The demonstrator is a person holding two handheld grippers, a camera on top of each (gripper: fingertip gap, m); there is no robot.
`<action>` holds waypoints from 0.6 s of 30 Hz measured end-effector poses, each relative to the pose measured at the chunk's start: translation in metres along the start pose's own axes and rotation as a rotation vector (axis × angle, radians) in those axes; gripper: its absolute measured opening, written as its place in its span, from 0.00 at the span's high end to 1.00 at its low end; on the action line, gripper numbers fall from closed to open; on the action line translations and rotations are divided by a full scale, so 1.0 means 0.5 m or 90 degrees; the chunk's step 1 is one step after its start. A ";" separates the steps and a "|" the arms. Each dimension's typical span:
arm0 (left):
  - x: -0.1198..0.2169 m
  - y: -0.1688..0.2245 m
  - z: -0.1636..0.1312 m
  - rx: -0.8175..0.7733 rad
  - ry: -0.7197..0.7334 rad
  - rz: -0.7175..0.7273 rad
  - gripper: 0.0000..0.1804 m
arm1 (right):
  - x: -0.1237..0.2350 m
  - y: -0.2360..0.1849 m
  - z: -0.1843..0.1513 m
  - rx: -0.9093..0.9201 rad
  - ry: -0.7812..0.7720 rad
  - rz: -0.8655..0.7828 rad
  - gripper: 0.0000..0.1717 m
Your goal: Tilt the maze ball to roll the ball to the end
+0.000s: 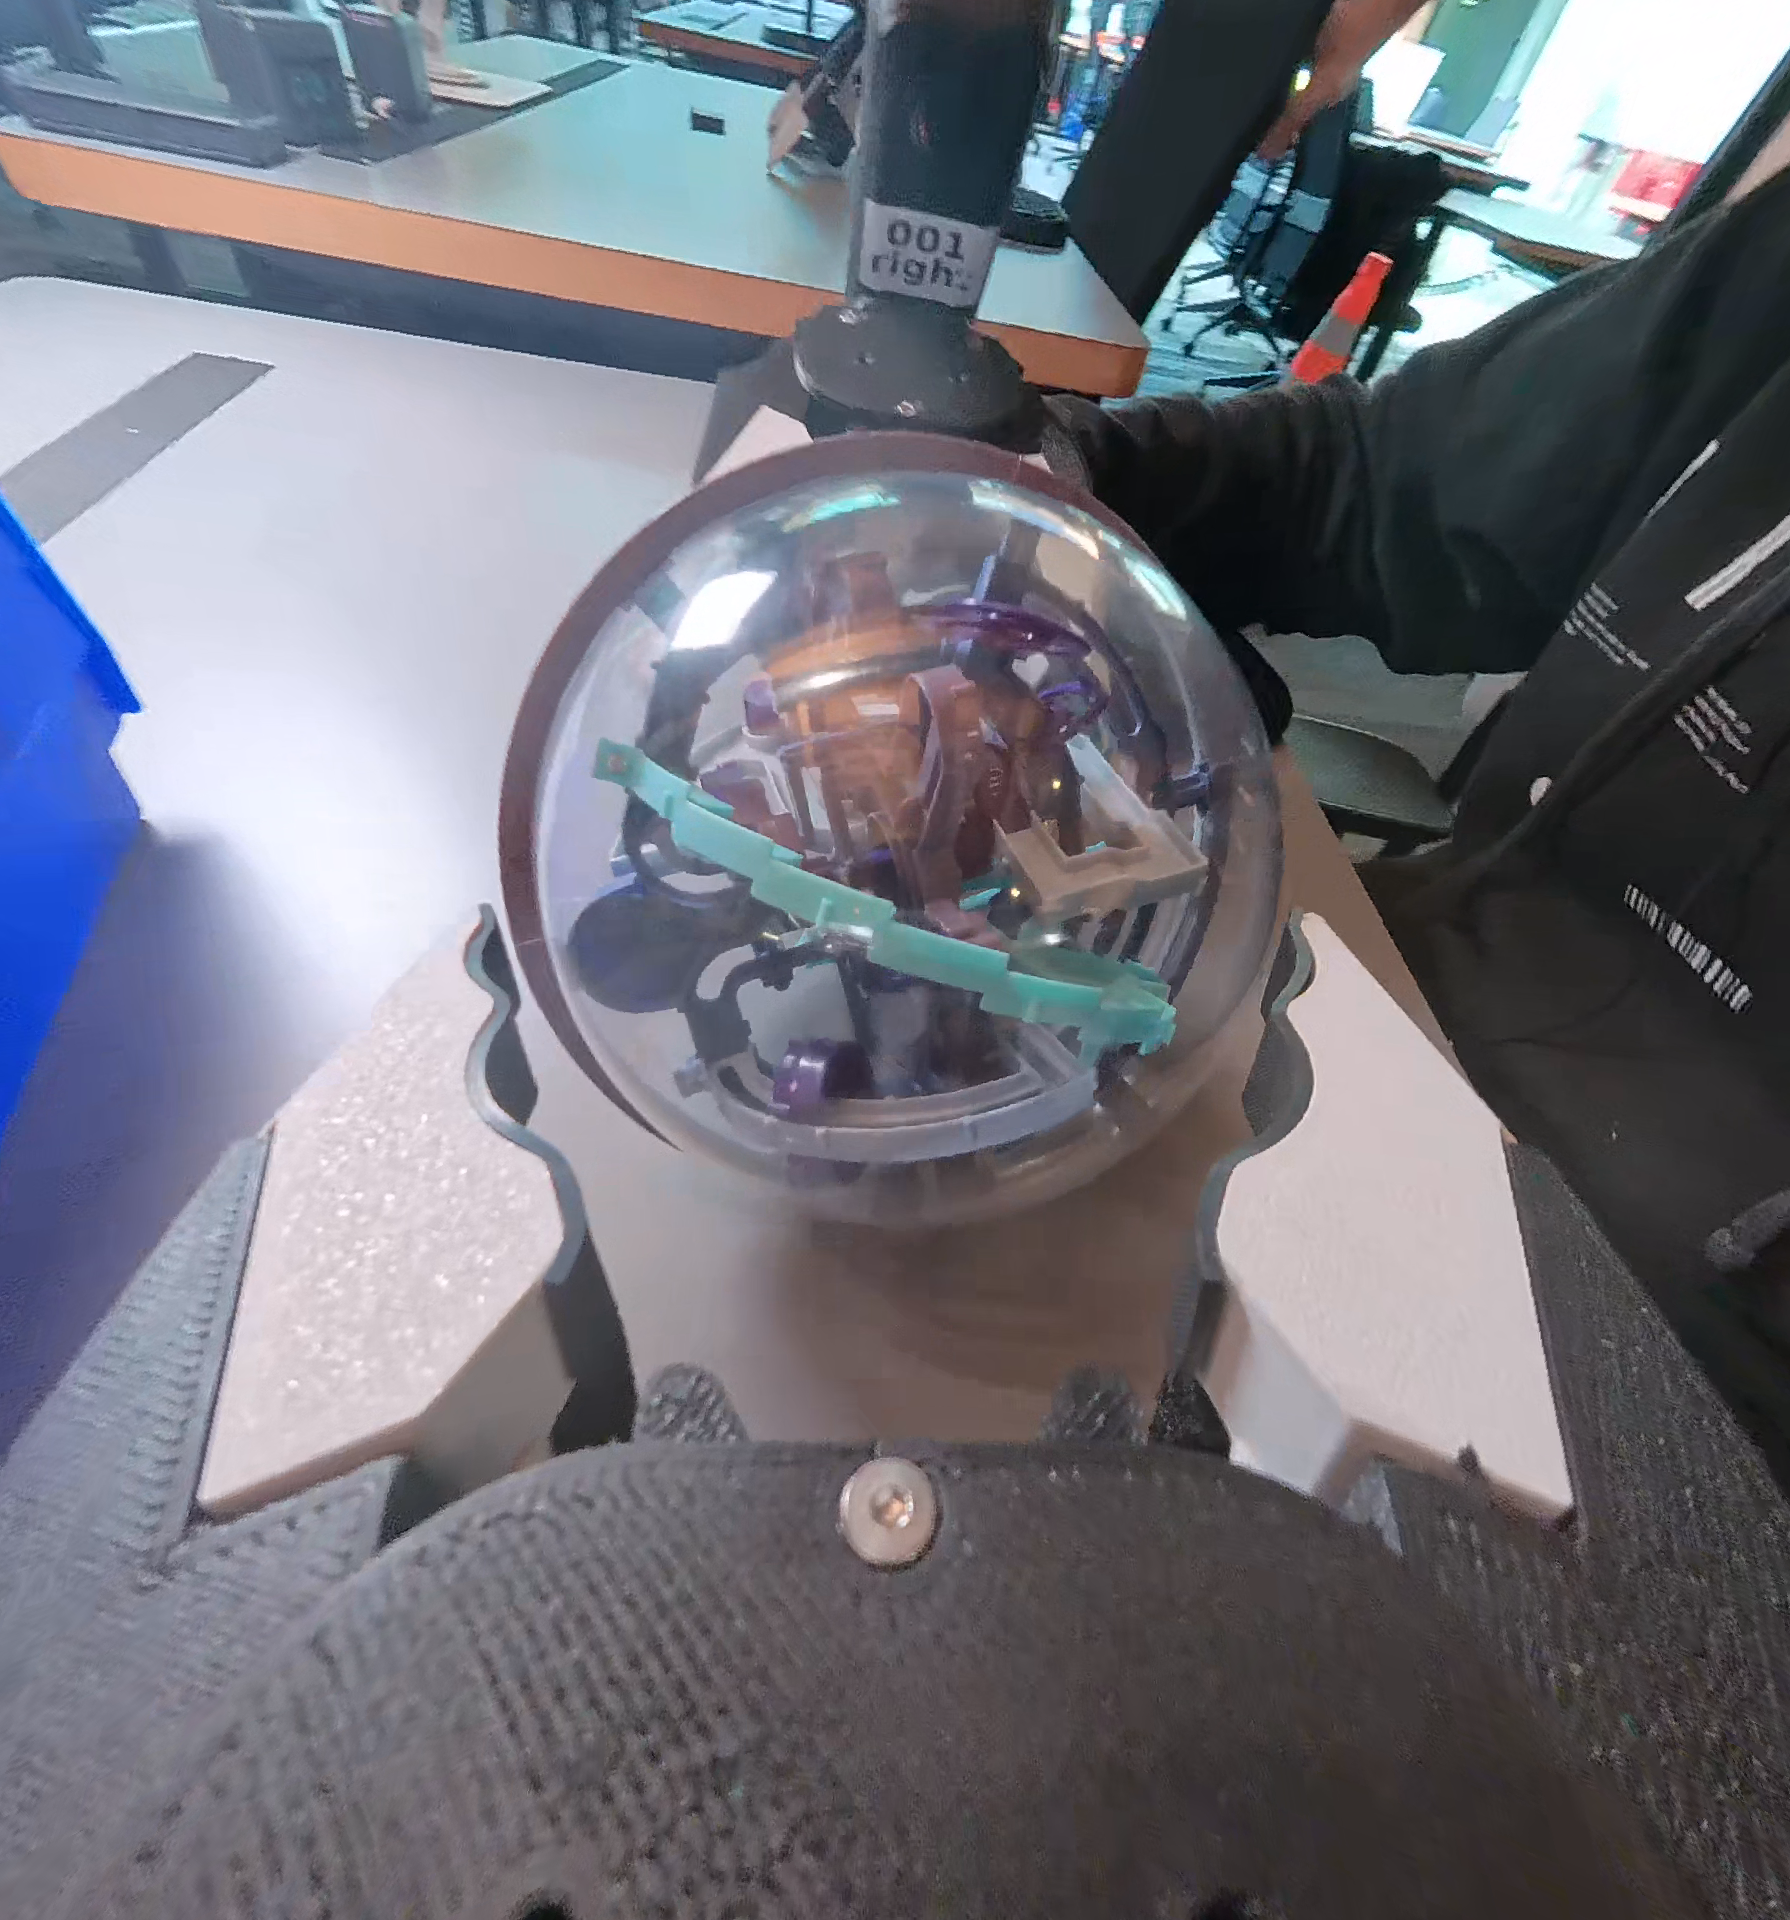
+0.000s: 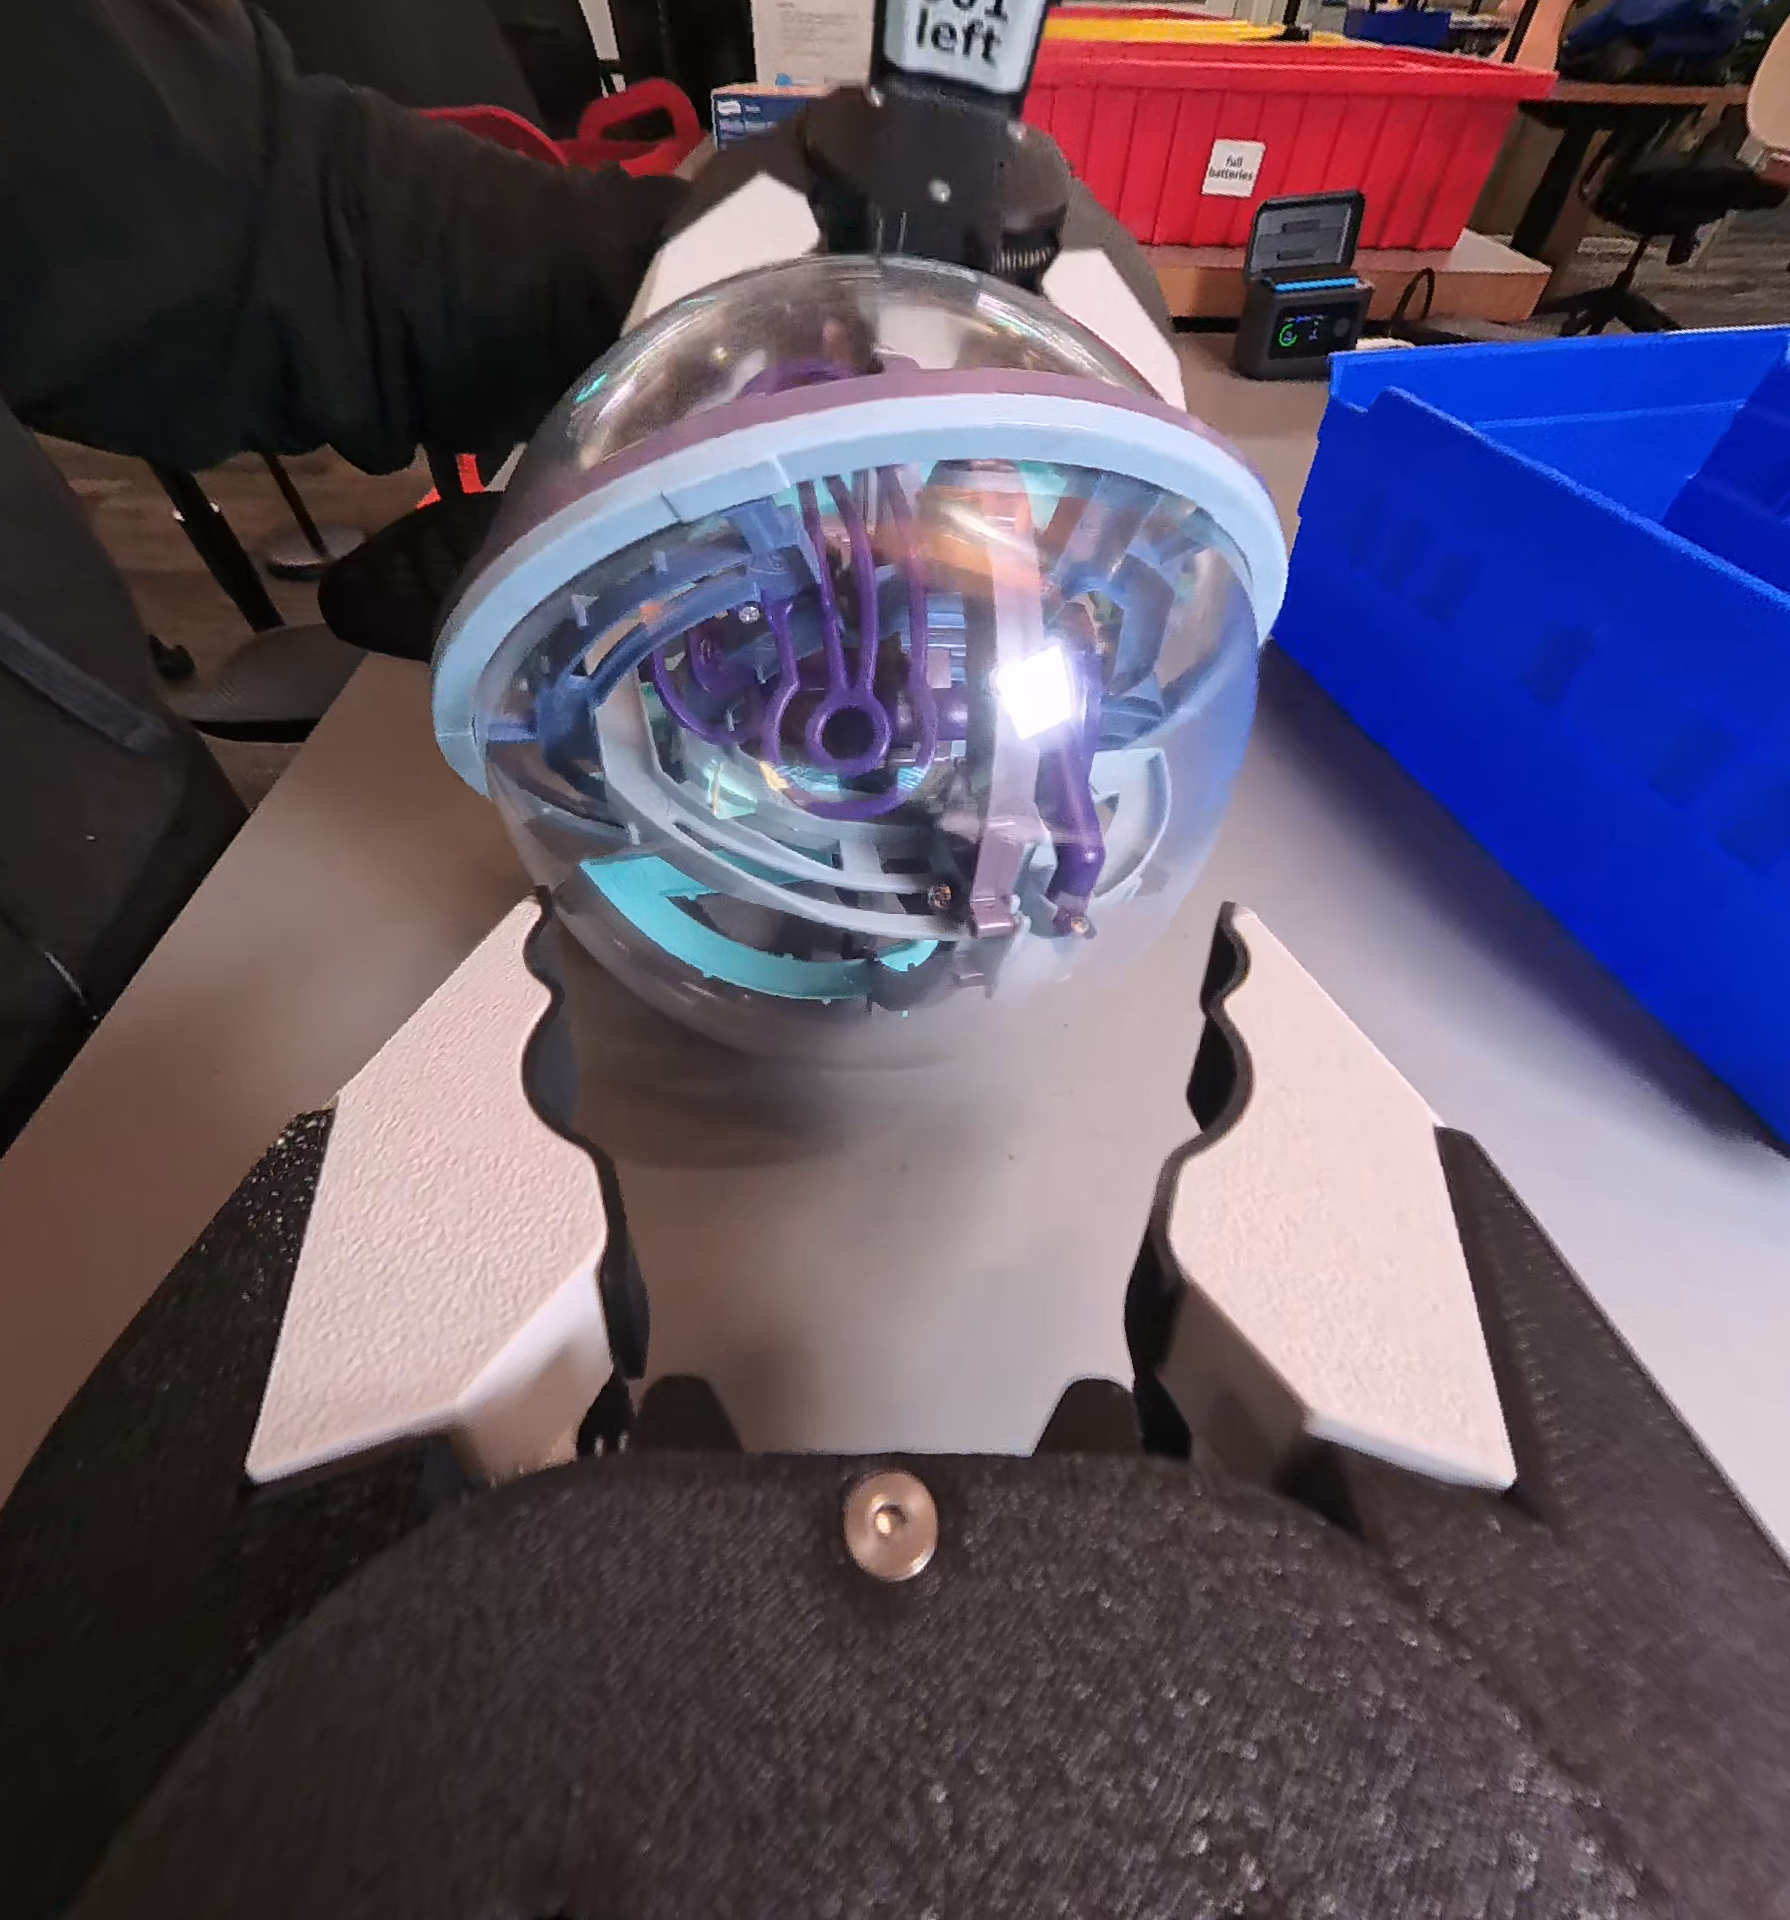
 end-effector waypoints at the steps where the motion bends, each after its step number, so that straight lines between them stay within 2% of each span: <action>1: 0.006 0.000 0.007 0.004 0.002 0.020 0.23 | -0.001 -0.001 0.000 0.001 -0.001 -0.001 0.31; 7: 0.032 0.018 0.019 -0.003 -0.005 0.124 0.29 | 0.000 -0.007 0.011 0.015 0.004 -0.021 0.35; 11: 0.026 0.030 0.018 0.026 -0.012 0.168 0.28 | -0.002 -0.013 0.018 0.028 0.004 -0.030 0.37; 18: -0.003 0.035 0.000 -0.002 -0.044 0.165 0.24 | -0.004 -0.030 0.024 0.039 0.014 -0.056 0.39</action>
Point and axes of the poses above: each gripper's, where its closed fingertips meet, x back along the fingers, z out of its top, y = z × x across the jaws, the point moved 2 cm from there along x, back along the fingers, and after that the axes turned 2 degrees about z, right-handed, at the moved point
